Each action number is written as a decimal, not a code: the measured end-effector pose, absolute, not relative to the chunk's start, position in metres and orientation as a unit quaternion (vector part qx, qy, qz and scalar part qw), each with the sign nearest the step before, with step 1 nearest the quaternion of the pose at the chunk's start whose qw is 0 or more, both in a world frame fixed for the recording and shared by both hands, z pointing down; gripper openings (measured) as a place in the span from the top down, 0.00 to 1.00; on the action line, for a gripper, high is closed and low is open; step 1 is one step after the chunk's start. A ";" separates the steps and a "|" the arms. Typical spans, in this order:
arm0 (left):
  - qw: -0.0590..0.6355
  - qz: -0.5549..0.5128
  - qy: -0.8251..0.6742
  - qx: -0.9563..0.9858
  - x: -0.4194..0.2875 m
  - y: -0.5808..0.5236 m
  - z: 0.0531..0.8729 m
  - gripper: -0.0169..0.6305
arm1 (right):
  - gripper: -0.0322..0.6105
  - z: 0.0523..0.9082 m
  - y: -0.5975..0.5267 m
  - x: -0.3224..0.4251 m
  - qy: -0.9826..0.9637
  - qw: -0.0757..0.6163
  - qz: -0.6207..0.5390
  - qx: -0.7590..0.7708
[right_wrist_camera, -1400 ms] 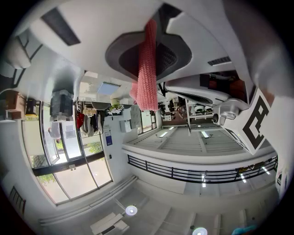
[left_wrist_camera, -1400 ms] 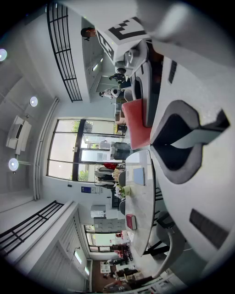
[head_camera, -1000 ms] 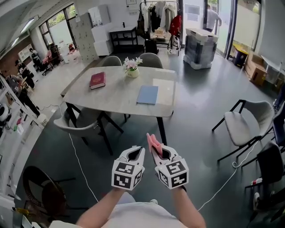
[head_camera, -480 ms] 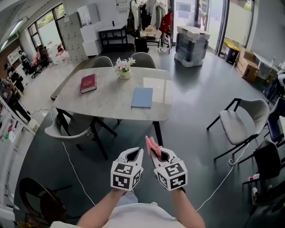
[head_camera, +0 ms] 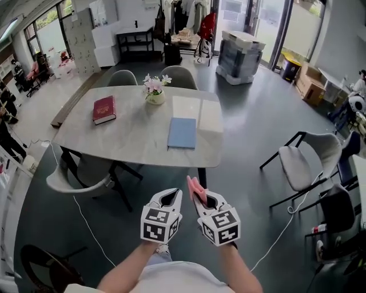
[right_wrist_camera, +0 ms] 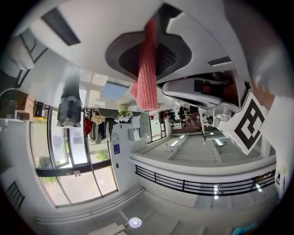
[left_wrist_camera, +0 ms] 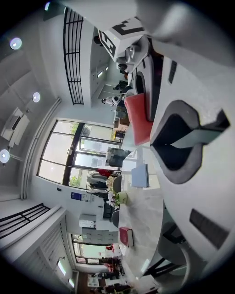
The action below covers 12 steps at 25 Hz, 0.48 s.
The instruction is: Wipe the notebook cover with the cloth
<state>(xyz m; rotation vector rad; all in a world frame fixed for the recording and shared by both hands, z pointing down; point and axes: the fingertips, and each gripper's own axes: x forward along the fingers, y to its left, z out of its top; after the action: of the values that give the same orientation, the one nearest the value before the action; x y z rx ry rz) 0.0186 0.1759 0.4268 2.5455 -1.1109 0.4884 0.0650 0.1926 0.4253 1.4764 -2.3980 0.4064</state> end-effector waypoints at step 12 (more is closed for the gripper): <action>0.164 0.168 -0.349 0.907 -0.020 0.093 0.424 0.96 | 0.93 0.423 0.110 0.026 -0.810 0.159 0.153 0.543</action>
<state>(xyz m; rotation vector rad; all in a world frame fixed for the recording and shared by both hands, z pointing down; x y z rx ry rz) -0.0197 0.0927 0.4236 2.5860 -0.9954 0.4787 0.0257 0.1100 0.4232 1.5538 -2.3161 0.4375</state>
